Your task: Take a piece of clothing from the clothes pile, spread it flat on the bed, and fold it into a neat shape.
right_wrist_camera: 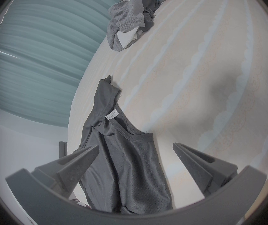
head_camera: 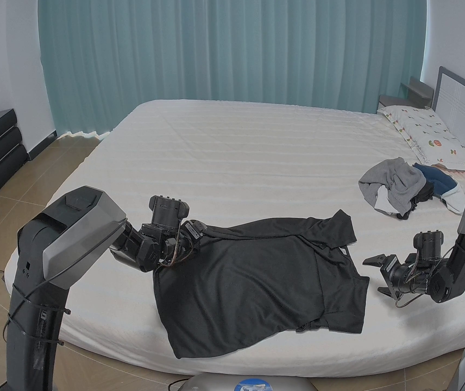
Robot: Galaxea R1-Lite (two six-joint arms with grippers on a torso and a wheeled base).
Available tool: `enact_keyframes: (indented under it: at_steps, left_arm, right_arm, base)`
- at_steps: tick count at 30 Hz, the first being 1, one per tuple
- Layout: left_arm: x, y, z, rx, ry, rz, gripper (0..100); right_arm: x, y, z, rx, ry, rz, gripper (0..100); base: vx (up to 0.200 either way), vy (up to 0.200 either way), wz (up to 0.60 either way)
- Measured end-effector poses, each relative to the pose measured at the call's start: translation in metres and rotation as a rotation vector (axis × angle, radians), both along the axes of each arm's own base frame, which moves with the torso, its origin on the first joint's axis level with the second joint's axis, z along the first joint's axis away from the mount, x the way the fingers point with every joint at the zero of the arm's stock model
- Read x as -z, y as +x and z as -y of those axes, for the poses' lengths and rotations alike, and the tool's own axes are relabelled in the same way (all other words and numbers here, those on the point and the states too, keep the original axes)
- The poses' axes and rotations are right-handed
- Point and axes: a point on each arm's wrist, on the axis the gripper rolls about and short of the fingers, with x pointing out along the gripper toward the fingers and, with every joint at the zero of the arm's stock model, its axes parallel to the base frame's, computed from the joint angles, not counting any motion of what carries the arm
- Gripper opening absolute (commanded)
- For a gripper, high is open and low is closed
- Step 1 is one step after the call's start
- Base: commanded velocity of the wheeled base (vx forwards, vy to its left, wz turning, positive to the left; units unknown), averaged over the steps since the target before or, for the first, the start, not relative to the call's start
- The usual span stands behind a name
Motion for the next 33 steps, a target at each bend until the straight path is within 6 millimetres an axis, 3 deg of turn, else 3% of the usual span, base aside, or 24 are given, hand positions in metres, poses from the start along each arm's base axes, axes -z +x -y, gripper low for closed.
enact_keyframes:
  at_steps: [1,2,12,18,27,33]
  left_arm:
    - [0.001,0.001,0.000,0.000,0.004,-0.007,100]
    - [0.003,0.002,0.000,0.000,0.010,-0.014,0]
    - [0.008,0.024,-0.001,-0.048,0.092,0.008,0]
    - [0.002,0.039,-0.012,-0.083,0.091,0.044,0]
    - [-0.041,0.075,-0.039,-0.147,0.067,0.180,0]
    - [-0.047,0.080,-0.051,-0.140,0.059,0.132,0]
  right_arm:
    - [0.000,0.000,0.000,-0.001,0.000,0.000,100]
    - [0.000,0.000,0.000,-0.001,0.000,0.000,100]
    - [0.001,0.000,-0.001,-0.003,-0.002,-0.003,100]
    - [0.001,0.000,-0.001,-0.003,-0.003,-0.004,100]
    - [0.001,0.000,-0.002,-0.006,-0.004,-0.005,100]
    - [0.001,0.000,-0.003,-0.008,-0.006,0.009,100]
  base:
    - [0.000,0.000,0.00]
    - [0.000,0.000,0.00]
    - [0.000,0.000,0.00]
    - [0.000,0.000,0.00]
    - [0.000,0.000,0.00]
    - [0.000,0.000,0.00]
